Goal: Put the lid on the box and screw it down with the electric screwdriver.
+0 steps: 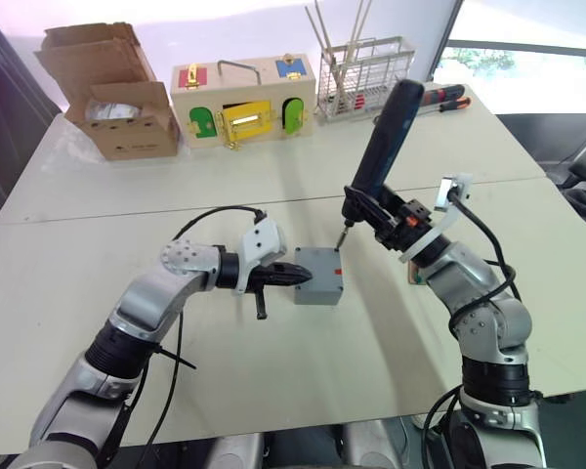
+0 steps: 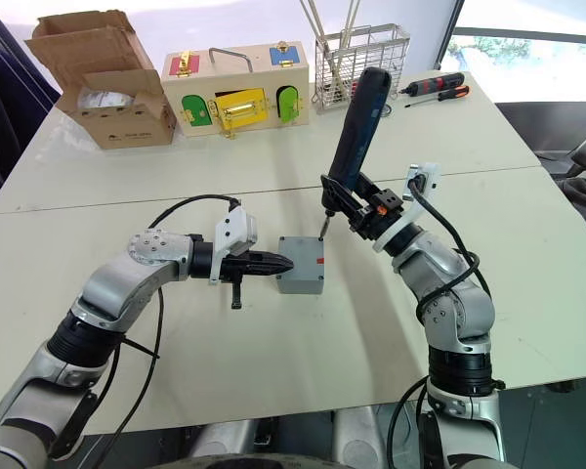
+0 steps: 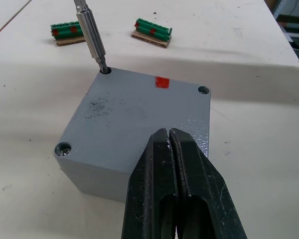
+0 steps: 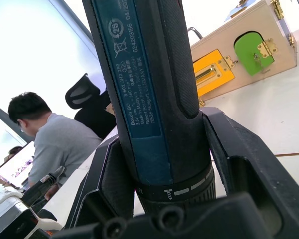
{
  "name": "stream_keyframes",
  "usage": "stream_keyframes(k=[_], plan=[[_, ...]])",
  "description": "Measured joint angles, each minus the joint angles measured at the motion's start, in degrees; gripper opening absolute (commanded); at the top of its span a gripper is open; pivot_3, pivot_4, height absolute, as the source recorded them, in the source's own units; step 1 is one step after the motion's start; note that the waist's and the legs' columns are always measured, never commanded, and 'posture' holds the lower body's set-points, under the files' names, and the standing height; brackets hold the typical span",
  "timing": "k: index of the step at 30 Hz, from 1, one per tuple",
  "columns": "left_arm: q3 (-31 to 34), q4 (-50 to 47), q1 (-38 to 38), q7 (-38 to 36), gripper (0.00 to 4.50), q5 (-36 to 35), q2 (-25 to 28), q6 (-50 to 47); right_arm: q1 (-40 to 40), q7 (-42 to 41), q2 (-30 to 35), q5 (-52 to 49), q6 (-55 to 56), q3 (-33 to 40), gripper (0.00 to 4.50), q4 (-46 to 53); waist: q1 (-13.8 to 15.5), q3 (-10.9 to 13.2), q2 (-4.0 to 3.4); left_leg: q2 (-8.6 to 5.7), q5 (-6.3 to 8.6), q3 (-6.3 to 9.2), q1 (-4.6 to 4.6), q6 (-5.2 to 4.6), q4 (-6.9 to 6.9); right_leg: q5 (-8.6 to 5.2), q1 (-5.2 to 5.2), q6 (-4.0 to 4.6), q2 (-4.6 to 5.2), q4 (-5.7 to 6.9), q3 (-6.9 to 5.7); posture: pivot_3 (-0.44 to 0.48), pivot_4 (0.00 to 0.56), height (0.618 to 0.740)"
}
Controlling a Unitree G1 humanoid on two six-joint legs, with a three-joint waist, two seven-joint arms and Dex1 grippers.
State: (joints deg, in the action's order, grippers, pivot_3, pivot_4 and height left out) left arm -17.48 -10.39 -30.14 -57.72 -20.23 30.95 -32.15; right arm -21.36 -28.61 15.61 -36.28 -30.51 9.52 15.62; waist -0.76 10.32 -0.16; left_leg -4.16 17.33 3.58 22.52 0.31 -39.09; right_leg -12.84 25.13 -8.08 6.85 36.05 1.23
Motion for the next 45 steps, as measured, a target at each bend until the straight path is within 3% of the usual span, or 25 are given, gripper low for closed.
stream_keyframes(k=[16, 25, 45], plan=[[-0.1, 0.2, 1.1, 0.1, 0.0, 0.9, -1.2, 0.1, 3.7, -3.3, 1.6, 9.2, 10.3, -9.1, 1.87, 2.2, -0.1, -0.6, 0.31, 0.02, 0.05, 0.02, -0.25, -0.06, 0.09, -0.01, -0.24, 0.0, -0.04, -0.06, -0.02, 0.0, 0.15, 0.739], [-0.3, 0.2, 1.8, 0.4, 0.0, 1.0, -1.2, -0.3, 6.3, -4.0, 1.0, 10.2, 13.1, -9.2, 1.87, 1.3, -0.1, -1.1, 0.46, 0.07, 0.3, 0.0, -1.13, -0.47, 0.57, -0.04, -1.08, -0.01, -0.09, -0.79, -0.03, 0.0, 0.15, 0.739], [-0.3, -0.6, 2.4, 0.4, 0.0, 1.0, -1.6, -1.5, 6.8, -4.4, 0.3, 11.0, 15.0, -9.7, 1.87, 0.4, -0.1, -1.4, 0.53, 0.09, 0.25, 0.0, -1.21, -0.39, 0.85, -0.04, -1.05, 0.0, -0.09, -0.86, -0.03, 0.0, 0.15, 0.739]])
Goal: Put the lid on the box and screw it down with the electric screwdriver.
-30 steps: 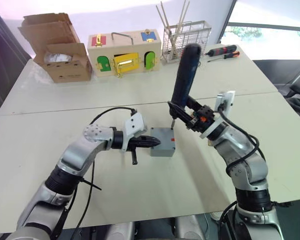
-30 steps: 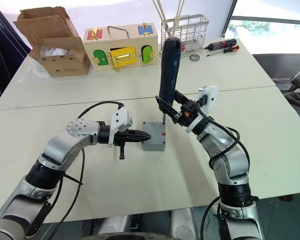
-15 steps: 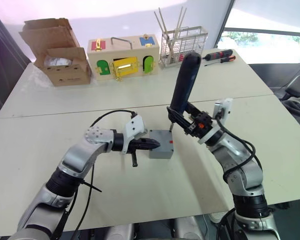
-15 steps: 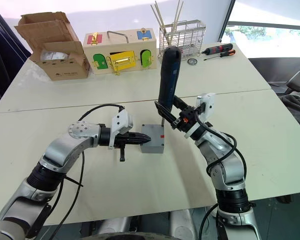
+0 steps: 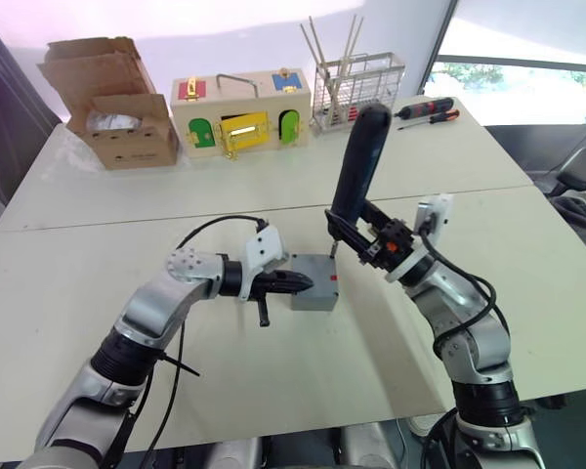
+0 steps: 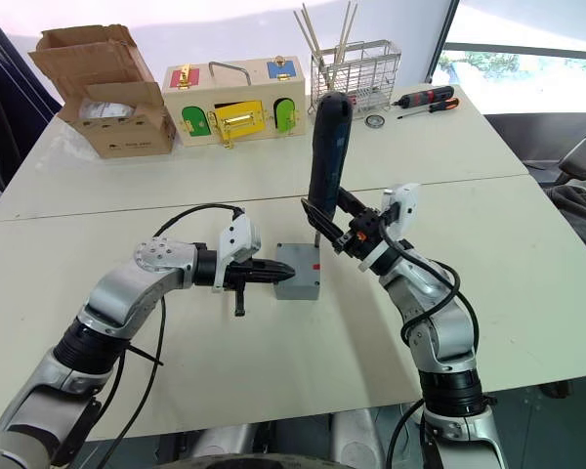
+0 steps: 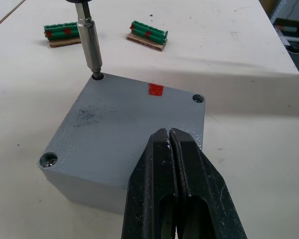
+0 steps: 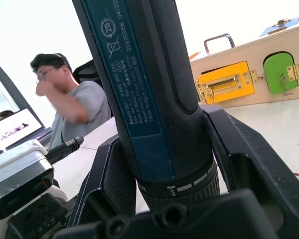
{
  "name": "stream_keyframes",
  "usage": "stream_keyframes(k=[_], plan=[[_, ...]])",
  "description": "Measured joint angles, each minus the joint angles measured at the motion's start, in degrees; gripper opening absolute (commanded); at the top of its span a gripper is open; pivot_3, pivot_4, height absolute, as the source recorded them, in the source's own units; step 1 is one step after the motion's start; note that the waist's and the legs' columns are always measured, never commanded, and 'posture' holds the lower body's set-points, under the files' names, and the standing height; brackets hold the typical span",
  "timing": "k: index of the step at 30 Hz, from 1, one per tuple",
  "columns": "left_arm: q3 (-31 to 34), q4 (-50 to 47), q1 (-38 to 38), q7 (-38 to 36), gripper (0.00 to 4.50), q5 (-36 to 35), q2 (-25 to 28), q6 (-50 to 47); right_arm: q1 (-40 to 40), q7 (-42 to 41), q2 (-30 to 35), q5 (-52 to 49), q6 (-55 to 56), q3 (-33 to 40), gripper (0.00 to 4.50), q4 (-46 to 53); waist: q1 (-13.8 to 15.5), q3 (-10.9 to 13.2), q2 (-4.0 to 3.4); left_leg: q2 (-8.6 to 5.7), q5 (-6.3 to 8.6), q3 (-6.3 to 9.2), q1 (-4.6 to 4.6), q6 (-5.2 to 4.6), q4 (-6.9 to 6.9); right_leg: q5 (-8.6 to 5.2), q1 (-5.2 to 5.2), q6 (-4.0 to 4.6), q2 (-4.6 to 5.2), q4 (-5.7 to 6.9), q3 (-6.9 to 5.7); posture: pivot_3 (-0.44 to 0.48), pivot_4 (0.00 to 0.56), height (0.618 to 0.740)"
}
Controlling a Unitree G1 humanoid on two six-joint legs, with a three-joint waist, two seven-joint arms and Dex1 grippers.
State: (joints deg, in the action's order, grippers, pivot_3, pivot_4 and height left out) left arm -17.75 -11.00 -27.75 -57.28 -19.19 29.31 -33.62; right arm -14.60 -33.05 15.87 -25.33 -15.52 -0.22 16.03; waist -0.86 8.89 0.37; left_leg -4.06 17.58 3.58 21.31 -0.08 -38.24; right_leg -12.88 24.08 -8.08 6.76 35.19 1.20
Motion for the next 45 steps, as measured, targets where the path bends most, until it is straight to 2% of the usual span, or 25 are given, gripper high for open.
stream_keyframes(k=[30, 32, 35, 45], plan=[[-1.0, 1.6, 0.2, -0.4, 0.0, 1.3, -0.8, 1.9, 3.0, 0.0, -0.8, 3.8, 4.2, -1.8, 1.87, 0.5, 0.0, -0.9, 0.21, 0.02, 0.01, 0.0, -0.17, -0.01, 0.11, -0.05, -0.16, 0.0, -0.01, -0.1, -0.01, 0.0, 0.15, 0.739], [-1.1, 1.8, 0.2, -0.4, 0.0, 1.7, -0.8, 2.1, 3.0, 0.1, -1.1, 3.8, 4.2, -1.7, 1.87, 0.3, 0.0, -1.0, 0.22, 0.02, 0.02, 0.0, -0.3, -0.02, 0.14, -0.06, -0.29, 0.0, -0.01, -0.14, -0.01, 0.0, 0.15, 0.739], [-1.5, 2.0, 0.2, -0.4, 0.0, 2.3, -0.7, 2.3, 2.6, 0.4, -1.4, 3.8, 4.2, -1.7, 1.87, -0.9, 0.0, -1.0, 0.22, 0.05, 0.13, 0.01, -0.98, -0.13, 0.3, -0.3, -0.94, 0.02, 0.0, -0.25, -0.02, 0.0, 0.15, 0.739], [-1.7, 2.7, 0.9, -0.7, 0.0, 3.1, -0.7, 4.5, 2.2, 1.2, -3.2, 3.1, 4.3, -0.8, 1.87, -2.7, 0.0, -1.2, 0.34, 0.17, 0.18, 0.04, -1.03, -0.1, 0.3, -0.37, -0.97, 0.03, 0.01, -0.22, -0.03, 0.0, 0.15, 0.739]])
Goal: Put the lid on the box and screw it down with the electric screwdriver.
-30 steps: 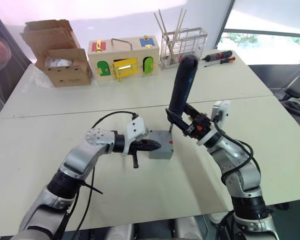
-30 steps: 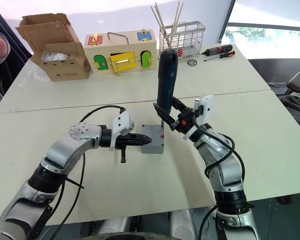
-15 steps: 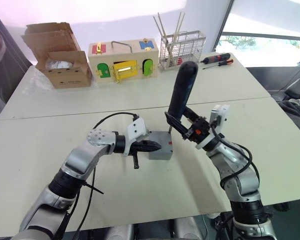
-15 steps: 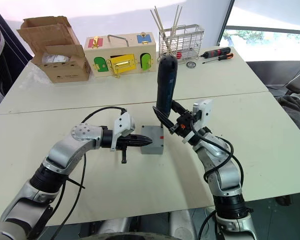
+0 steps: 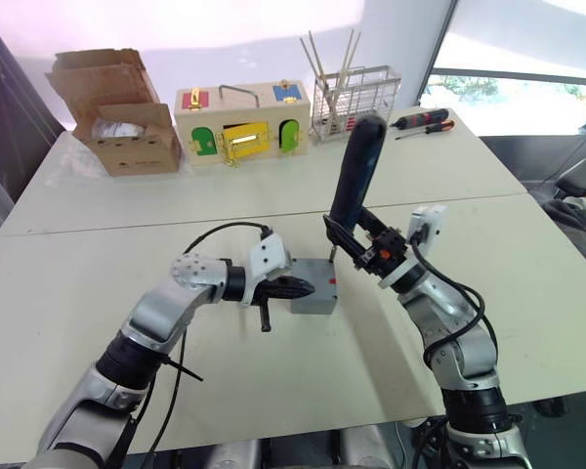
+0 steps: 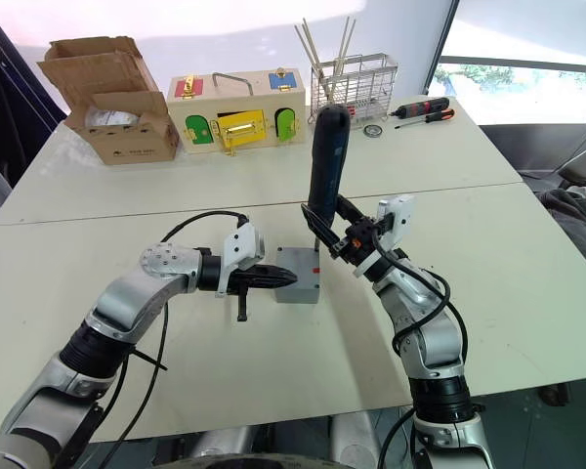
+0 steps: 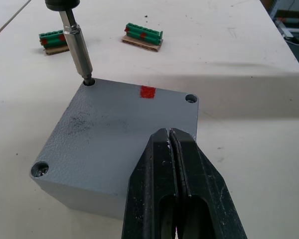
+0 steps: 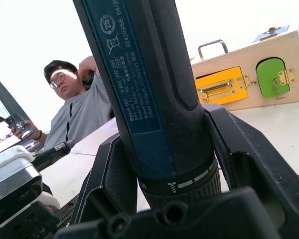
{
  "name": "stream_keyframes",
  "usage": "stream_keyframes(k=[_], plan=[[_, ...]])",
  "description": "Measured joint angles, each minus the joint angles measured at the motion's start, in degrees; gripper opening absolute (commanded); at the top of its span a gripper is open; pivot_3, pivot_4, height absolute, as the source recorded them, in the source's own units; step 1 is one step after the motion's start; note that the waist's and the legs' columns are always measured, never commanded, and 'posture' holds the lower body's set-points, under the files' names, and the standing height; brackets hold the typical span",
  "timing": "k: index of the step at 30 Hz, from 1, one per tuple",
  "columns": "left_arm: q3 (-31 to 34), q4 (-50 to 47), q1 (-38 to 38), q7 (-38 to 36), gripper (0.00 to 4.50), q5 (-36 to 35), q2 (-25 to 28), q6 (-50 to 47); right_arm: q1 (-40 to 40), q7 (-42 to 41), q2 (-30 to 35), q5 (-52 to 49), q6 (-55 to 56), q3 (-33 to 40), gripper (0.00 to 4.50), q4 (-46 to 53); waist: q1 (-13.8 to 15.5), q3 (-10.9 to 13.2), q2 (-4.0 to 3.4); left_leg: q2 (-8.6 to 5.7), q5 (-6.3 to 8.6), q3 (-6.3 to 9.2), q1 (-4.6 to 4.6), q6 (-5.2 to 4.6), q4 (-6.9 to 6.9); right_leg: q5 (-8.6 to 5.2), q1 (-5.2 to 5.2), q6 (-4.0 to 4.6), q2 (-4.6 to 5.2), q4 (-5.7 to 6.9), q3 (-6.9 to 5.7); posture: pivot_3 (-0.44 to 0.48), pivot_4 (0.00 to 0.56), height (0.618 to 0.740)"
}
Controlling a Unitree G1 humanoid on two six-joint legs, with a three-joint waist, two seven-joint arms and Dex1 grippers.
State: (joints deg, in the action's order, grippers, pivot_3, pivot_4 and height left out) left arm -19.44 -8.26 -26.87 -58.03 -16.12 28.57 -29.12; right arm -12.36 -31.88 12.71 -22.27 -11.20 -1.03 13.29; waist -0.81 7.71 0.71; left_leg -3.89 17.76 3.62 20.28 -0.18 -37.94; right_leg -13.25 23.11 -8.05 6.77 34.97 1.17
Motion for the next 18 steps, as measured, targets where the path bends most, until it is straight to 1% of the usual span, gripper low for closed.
stream_keyframes(k=[18], plan=[[0.0, 0.3, 0.1, 0.5, 0.0, 0.2, -0.3, 0.0, 0.1, 0.7, -0.4, 1.0, 3.9, -0.8, 1.87, -2.3, 0.0, -0.2, -0.03, 0.01, 0.01, 0.02, 0.0, 0.0, 0.0, -0.01, -0.02, 0.0, 0.01, -0.01, -0.02, 0.0, 0.15, 0.739]])
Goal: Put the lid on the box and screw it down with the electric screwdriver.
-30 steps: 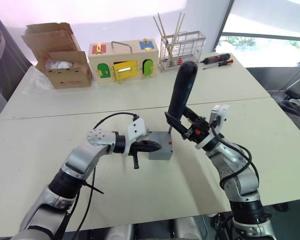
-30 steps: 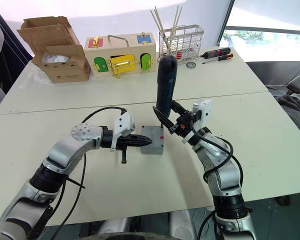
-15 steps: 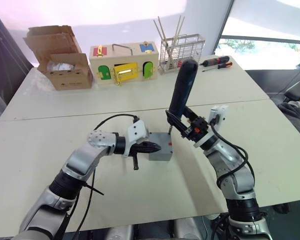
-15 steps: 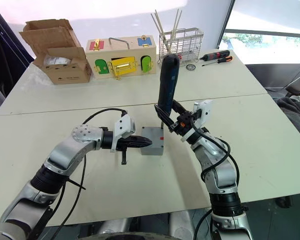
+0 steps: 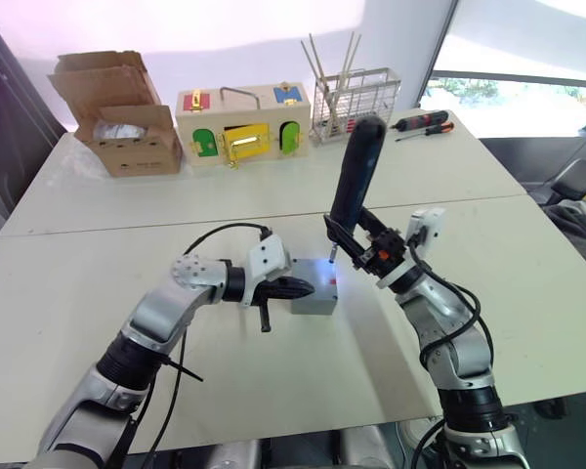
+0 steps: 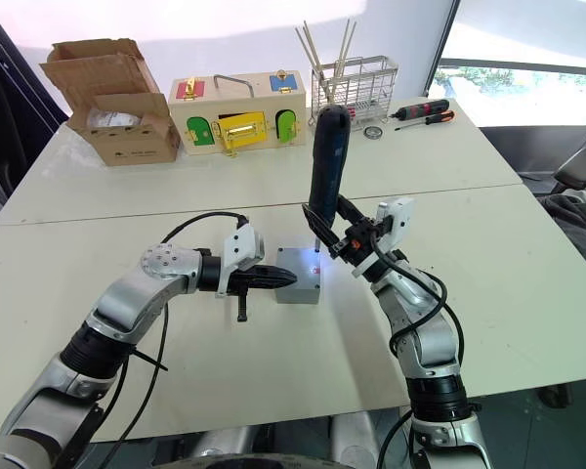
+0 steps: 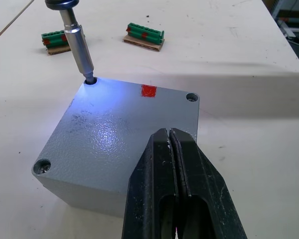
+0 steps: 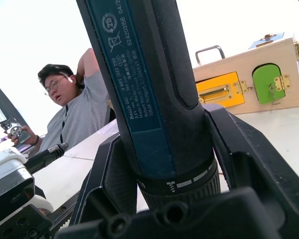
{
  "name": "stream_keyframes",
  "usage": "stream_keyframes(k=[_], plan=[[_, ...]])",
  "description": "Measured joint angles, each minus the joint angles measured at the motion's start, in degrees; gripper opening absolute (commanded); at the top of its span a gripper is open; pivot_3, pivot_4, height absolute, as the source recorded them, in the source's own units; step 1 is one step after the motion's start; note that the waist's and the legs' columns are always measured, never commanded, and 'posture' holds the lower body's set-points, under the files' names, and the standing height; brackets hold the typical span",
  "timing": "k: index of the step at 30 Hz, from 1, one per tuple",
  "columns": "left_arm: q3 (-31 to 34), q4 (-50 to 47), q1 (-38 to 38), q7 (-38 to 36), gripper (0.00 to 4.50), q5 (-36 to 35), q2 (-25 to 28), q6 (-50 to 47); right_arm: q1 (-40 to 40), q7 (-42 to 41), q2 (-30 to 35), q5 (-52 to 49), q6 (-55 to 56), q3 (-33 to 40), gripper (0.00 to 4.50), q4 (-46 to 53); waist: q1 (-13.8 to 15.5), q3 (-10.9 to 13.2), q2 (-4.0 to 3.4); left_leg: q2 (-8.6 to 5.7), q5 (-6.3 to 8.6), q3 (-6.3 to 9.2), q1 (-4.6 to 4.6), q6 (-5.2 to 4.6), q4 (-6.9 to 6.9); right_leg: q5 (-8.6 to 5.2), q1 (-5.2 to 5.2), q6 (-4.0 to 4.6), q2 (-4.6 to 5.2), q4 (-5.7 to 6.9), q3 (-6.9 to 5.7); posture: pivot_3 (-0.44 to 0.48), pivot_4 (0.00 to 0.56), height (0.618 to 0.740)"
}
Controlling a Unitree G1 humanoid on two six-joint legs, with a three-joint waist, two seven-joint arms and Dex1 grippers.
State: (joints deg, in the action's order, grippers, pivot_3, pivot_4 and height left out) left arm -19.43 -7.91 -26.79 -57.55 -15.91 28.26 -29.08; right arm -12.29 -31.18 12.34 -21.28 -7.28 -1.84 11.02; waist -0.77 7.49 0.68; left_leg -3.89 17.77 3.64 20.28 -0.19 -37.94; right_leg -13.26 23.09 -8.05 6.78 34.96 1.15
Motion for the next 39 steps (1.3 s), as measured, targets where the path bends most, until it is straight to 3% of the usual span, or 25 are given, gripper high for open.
stream_keyframes(k=[30, 36, 39], plan=[[0.0, 3.4, -1.0, 0.7, 0.0, 1.0, -3.2, 2.3, -1.9, 0.7, 1.1, 0.3, -0.2, 0.4, 1.87, -0.9, 0.2, 0.0, -0.03, -0.01, 0.01, 0.07, 0.08, -0.01, 0.0, -0.03, -0.03, 0.02, 0.05, -0.13, -0.07, 0.0, 0.15, 0.739], [1.3, 2.5, -0.1, 1.9, 0.0, -0.1, -4.8, 1.8, -5.4, 3.0, 5.5, -4.2, -12.1, 2.3, 1.87, 4.8, 0.5, 0.8, -0.34, -0.13, 0.01, 0.13, 0.35, -0.01, -0.01, -0.05, 0.15, 0.07, 0.16, -0.14, -0.1, 0.0, 0.15, 0.739], [2.5, 1.3, 0.9, 2.5, 0.0, -1.4, -5.1, 1.2, -9.5, 5.4, 8.7, -8.3, -18.7, 6.8, 1.87, 7.6, 0.7, 1.1, -0.42, -0.18, -0.02, 0.19, 1.07, 0.01, -0.14, 0.03, 0.83, -0.01, 0.19, -0.01, -0.13, 0.0, 0.15, 0.739]])
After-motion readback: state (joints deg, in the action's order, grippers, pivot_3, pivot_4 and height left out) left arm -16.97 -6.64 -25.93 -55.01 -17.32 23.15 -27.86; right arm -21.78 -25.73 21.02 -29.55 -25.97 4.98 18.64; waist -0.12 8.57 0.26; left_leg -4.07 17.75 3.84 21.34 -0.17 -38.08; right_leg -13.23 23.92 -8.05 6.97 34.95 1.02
